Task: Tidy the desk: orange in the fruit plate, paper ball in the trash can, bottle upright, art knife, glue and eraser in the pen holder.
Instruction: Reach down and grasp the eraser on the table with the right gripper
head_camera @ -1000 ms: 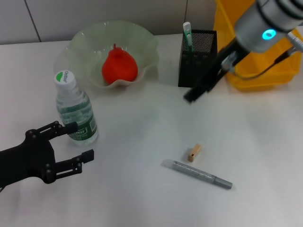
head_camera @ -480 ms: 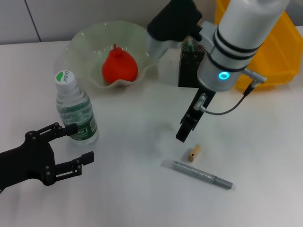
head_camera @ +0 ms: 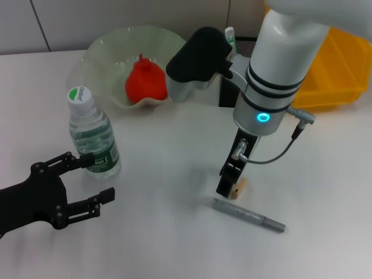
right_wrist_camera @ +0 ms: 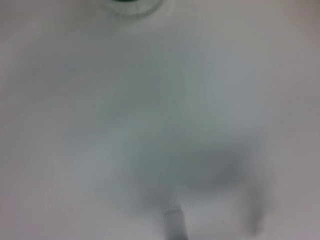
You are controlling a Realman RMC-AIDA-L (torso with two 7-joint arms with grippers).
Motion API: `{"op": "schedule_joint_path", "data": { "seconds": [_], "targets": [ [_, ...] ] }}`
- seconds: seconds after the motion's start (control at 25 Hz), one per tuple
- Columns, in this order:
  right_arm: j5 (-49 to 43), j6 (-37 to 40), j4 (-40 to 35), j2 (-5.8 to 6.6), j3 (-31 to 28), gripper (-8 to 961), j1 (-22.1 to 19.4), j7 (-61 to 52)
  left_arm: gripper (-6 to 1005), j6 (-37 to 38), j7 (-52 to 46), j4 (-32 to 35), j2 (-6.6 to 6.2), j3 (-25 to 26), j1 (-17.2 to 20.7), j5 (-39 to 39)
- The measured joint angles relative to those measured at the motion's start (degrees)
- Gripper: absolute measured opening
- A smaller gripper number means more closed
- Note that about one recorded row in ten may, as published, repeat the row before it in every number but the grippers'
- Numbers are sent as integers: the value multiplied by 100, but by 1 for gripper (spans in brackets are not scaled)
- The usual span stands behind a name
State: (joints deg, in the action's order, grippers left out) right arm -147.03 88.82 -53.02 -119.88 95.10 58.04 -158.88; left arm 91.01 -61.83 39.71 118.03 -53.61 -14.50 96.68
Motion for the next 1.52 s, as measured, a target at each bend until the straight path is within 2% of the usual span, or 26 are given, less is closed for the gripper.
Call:
{"op": "schedule_joint_path", "data": {
  "seconds": [0.52,1.52],
  "targets": [
    [-162,-179,415,3,77,686,13,-220,815,-40,22,-7,0,9,-22,-1],
    [-133,-309,549,1,224,647,0,-152,815,-156,23,-7,2,9,-80,0]
  ]
}}
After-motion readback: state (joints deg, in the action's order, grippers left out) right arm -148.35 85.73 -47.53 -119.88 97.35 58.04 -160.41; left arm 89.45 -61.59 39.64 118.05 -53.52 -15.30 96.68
